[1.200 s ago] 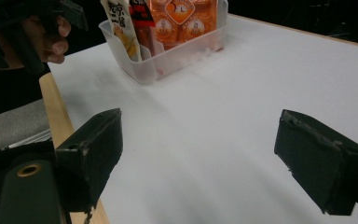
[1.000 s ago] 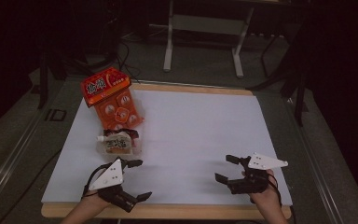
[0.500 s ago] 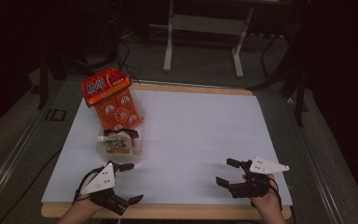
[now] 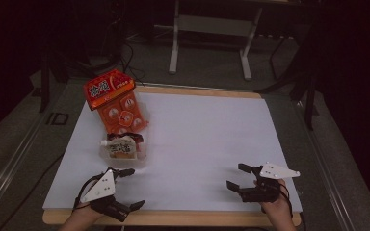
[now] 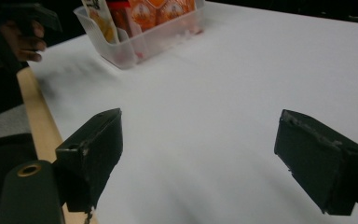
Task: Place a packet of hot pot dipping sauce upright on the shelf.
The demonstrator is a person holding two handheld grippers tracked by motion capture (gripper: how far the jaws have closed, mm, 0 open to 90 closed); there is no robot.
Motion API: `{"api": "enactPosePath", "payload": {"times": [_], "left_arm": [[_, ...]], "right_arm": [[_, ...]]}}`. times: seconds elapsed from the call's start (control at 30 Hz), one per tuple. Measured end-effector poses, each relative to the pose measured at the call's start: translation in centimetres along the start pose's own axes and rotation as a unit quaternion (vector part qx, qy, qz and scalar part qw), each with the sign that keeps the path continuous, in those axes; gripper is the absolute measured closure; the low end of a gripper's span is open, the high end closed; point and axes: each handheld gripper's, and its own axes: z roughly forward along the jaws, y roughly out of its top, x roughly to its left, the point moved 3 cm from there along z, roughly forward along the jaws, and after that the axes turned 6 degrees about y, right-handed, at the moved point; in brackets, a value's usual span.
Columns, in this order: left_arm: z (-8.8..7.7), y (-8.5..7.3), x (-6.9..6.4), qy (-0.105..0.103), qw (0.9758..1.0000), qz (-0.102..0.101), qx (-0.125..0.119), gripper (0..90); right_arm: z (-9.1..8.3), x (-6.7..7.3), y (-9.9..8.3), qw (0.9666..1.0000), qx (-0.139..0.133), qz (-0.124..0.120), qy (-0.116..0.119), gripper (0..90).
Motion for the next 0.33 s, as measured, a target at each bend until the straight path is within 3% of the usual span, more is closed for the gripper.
{"api": "enactPosePath", "payload": {"times": [0.33], "left_arm": [[0.12,-0.35,0.23,0.005,1.0,-0.008,0.001,2.5]], "right_arm": [[0.16,-0.44,-0.41,0.9999,0.009,-0.002,-0.005,15.2]]}}
